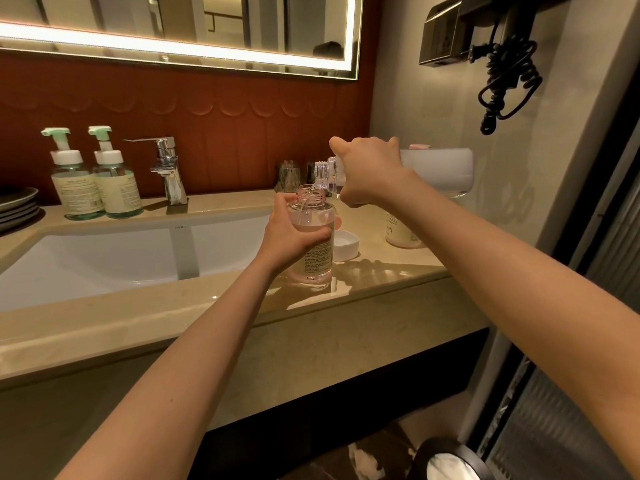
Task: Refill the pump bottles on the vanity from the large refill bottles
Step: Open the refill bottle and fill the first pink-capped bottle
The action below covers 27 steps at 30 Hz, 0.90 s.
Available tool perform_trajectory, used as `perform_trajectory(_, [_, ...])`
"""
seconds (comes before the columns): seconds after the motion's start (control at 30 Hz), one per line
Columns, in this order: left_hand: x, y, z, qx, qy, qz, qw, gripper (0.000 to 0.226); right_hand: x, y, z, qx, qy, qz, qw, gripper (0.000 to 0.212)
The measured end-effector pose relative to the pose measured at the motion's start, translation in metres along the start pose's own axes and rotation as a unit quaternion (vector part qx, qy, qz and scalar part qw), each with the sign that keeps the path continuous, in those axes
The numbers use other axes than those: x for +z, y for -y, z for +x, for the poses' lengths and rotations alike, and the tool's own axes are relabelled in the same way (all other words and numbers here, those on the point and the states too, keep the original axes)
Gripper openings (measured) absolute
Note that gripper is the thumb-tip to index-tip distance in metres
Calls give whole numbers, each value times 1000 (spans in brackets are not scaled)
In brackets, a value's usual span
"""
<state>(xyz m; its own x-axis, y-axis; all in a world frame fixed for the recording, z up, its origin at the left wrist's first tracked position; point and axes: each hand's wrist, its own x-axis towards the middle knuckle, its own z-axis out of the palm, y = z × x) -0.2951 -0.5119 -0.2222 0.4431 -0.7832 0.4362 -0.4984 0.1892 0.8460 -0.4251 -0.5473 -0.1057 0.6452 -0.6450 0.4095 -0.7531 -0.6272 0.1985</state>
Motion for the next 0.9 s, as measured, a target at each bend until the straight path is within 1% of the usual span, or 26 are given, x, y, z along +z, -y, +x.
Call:
perform_trajectory(0.33, [0,1,2,5,-4,1,1000,68,1,0,-2,6,-3,15,1000,56])
perform_trajectory(0.57, [1,1,2,1,-5,-4,1000,74,18,-7,-3,65,5,141,988,57])
perform_trajectory(0.67, [1,2,3,-2,-7,0,1000,73,25,-10,-1,78,17,184,980,62])
perform_trajectory(0.83, [2,1,3,-4,-10,5,1000,74,27,-12,0,86,23,226,970,65])
perform_trajectory(0.9, [2,0,3,-5,-10,7,1000,76,27,-12,0,88,32,266,960,67])
